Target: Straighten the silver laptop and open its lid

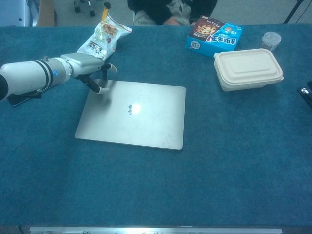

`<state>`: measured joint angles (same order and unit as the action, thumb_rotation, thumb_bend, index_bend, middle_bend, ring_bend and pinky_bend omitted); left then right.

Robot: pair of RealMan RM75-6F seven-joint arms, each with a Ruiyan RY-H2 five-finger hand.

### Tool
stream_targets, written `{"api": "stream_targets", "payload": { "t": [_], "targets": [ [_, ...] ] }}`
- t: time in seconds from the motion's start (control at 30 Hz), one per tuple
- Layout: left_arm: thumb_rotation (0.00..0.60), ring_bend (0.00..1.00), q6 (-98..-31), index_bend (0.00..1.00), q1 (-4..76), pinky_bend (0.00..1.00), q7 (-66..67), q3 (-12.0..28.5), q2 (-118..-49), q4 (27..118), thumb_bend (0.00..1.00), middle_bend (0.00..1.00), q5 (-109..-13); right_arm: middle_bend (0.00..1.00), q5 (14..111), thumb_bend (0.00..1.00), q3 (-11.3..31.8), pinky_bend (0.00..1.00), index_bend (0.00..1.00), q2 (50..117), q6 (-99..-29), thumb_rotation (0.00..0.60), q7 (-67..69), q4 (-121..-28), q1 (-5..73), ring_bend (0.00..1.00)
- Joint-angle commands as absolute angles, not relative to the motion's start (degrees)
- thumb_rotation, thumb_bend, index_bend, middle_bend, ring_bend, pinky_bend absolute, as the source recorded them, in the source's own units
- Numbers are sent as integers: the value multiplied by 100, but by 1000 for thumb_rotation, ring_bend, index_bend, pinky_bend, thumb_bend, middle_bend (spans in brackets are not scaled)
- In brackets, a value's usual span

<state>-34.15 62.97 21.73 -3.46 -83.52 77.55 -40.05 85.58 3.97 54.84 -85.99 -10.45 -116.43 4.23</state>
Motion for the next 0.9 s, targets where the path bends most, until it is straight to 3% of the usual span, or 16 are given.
{"api": "stream_targets", "payload": {
  "t": [0.03, 0.43, 0.73, 0.9],
  "targets": [
    [320, 0, -3464, 93, 6279, 0, 2198, -371, -8288, 7855, 342, 274, -3981, 140, 8574, 301, 397, 105, 101, 5486, -8609, 600, -1029, -11640, 416, 40],
    [318, 0, -3755, 93, 6167, 0, 2235, -380, -8012, 8207, 342, 273, -3951, 140, 8661, 301, 404, 105, 101, 5486, -8622, 600, -964, -11631, 413, 40],
    [314, 0, -4303, 93, 5785, 0, 1658, 2, -7439, 8670, 342, 225, -4203, 140, 8716, 301, 436, 105, 101, 5528, -8297, 600, -1030, -11634, 633, 40],
    [362, 0, -4822, 93, 5281, 0, 1065, 205, -6891, 9138, 342, 194, -4663, 140, 8816, 301, 457, 105, 101, 5588, -8053, 600, -1131, -11686, 828, 40]
  ]
}}
